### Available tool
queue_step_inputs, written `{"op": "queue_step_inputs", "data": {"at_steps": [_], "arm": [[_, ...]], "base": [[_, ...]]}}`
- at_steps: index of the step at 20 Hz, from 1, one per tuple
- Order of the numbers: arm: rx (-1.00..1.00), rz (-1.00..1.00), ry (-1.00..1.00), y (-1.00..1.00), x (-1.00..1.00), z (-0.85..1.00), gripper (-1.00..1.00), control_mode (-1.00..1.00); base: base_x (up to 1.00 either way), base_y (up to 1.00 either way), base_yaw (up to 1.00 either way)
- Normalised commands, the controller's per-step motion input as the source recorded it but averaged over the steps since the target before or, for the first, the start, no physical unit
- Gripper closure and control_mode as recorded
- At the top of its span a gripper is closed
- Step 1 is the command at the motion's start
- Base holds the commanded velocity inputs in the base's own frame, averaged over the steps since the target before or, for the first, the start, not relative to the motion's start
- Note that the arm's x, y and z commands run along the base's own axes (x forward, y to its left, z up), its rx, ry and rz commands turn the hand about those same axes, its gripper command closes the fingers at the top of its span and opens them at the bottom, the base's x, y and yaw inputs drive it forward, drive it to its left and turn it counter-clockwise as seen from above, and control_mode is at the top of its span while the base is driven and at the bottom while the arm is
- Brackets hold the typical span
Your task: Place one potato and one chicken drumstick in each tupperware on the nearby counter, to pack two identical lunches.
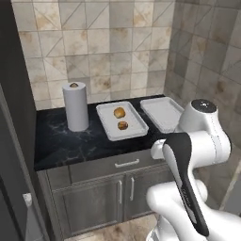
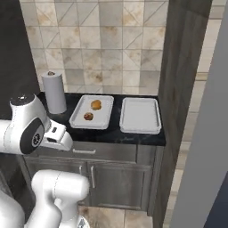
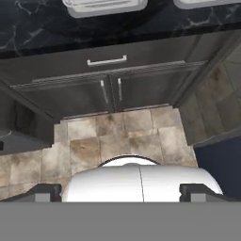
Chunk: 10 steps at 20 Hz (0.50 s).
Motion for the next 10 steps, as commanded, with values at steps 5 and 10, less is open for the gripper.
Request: {"op": "queue_step_inputs", "data": {"at_steps": [5, 10], "arm": [[0.00, 0.00, 0.00, 0.00, 0.00, 0.00, -1.00, 1.00], [0.00, 0.00, 0.00, 0.00, 0.00, 0.00, -1.00, 1.00]], "base": [[-1.00, -0.01, 0.01], [-1.00, 0.01, 0.04]]}}
